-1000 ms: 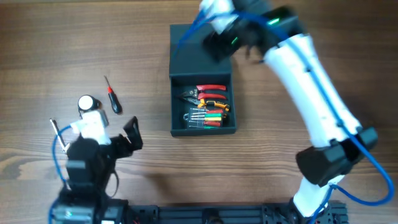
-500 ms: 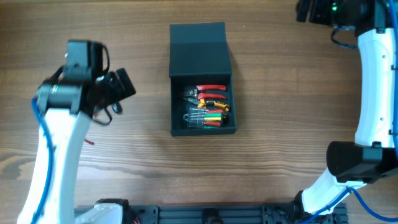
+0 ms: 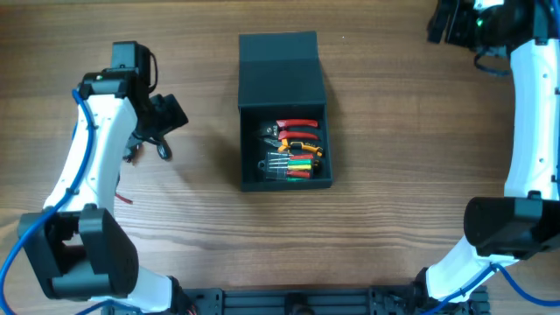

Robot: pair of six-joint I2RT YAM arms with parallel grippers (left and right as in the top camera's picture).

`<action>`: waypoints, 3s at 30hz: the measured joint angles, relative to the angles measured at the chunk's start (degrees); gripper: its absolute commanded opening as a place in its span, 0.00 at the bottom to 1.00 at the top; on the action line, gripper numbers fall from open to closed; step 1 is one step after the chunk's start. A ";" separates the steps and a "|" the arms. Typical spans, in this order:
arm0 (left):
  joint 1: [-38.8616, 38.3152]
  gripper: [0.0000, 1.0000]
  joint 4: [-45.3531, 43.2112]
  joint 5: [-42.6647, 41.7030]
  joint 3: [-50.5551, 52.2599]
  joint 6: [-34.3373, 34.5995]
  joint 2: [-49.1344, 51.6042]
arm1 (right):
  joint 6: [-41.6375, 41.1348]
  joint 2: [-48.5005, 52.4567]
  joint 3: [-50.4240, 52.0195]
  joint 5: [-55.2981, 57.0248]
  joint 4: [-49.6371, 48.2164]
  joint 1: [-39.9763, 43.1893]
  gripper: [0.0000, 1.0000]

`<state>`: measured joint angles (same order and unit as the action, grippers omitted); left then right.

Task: Pack container
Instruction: 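Move the left gripper over the red-handled screwdriver, then lower the left gripper and close it on the screwdriver handle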

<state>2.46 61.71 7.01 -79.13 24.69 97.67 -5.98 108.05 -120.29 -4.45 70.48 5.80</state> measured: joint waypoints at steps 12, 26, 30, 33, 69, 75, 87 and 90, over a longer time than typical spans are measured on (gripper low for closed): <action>0.94 1.00 -6.19 0.00 2.32 -4.81 2.73 | 1.07 0.00 7.72 0.00 -2.32 0.00 1.00; 0.94 1.00 -13.42 0.00 10.43 -6.64 2.80 | 1.09 0.00 7.72 0.00 -4.11 0.00 1.00; 0.94 1.00 -14.62 0.00 10.45 -6.71 2.86 | 1.09 0.00 7.72 0.00 -4.11 0.00 1.00; 0.94 1.00 -15.78 -0.48 10.45 -6.84 3.39 | 1.09 0.00 7.72 0.00 -4.13 0.00 1.00; 4.70 1.00 -22.58 -7.15 10.47 -6.75 10.88 | 2.43 0.00 7.72 0.00 -7.17 0.00 1.00; 4.70 1.00 -22.25 -7.13 10.47 -6.75 12.17 | 2.60 0.00 7.72 0.00 -7.17 0.00 1.00; 4.68 0.90 -21.70 -6.67 10.29 -6.67 13.14 | 2.60 0.00 7.72 0.00 -7.21 0.00 1.00; 4.70 0.82 -21.46 -6.16 10.29 -6.78 13.25 | 2.62 0.00 7.72 0.00 -7.21 0.00 1.00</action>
<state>7.16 40.25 0.84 -68.84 17.91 110.91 -3.36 108.05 -112.57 -4.45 63.26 5.80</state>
